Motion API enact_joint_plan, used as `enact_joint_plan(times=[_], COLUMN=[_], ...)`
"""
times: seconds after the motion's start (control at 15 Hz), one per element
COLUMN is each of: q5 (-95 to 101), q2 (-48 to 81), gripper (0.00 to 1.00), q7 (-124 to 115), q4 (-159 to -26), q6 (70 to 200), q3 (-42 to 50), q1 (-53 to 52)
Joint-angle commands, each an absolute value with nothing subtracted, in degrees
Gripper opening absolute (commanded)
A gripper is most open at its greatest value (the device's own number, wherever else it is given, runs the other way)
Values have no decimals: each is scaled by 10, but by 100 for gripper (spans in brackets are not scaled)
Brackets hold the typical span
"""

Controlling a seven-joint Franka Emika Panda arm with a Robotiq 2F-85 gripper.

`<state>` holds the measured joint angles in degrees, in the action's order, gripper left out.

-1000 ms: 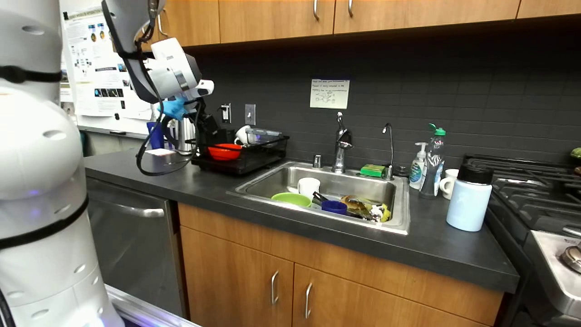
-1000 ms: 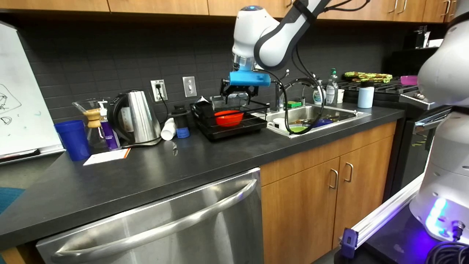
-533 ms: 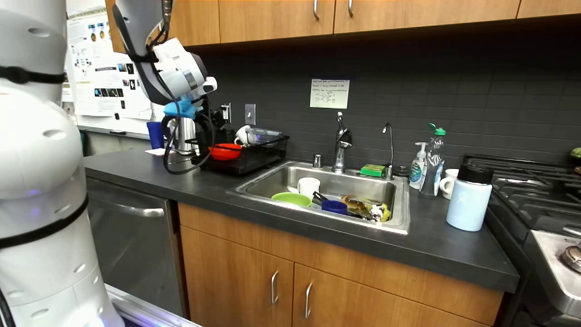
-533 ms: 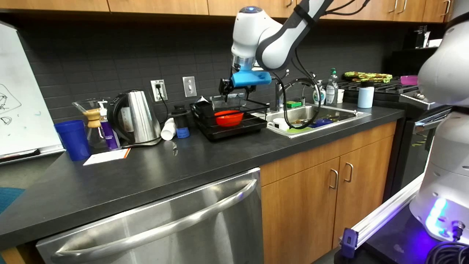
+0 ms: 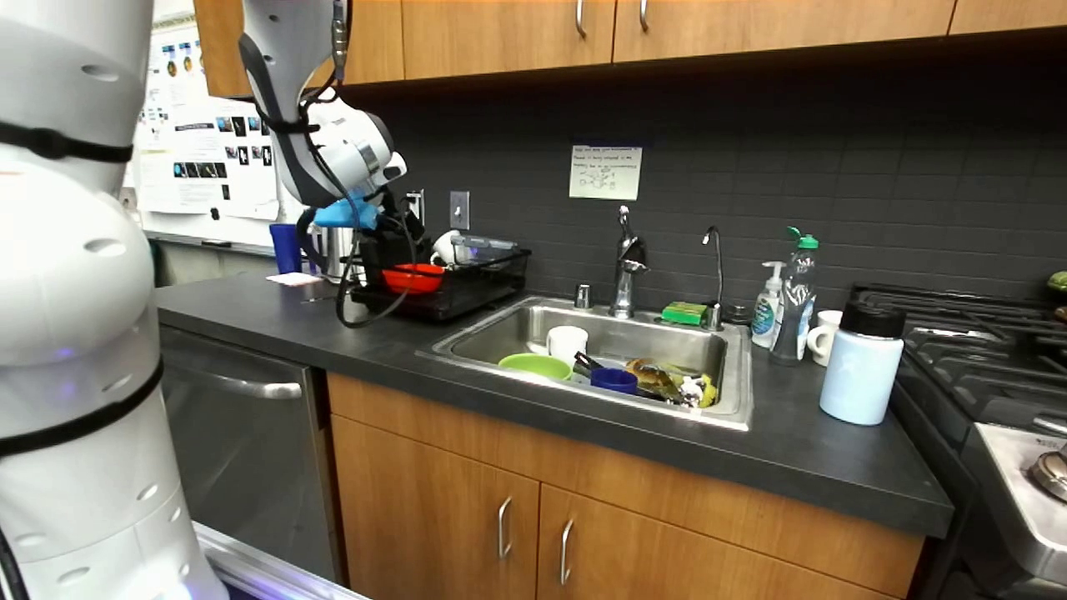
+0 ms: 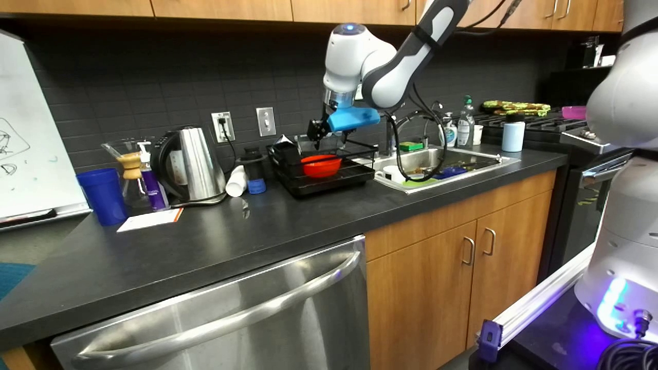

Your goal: Put the orange bowl in the black drying rack on the right, remove the orange bowl from the drying rack and put it on the counter again

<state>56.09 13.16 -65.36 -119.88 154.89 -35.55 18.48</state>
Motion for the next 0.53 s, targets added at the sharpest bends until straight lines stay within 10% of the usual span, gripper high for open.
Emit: enact_joint_plan(times=[0.0, 0.47], q5=[606, 632], q2=[163, 215], gripper=[100, 100], q7=[-687, -703], q4=[-1162, -1109], q6=[1535, 1504], q3=[-340, -326], q1=[168, 145])
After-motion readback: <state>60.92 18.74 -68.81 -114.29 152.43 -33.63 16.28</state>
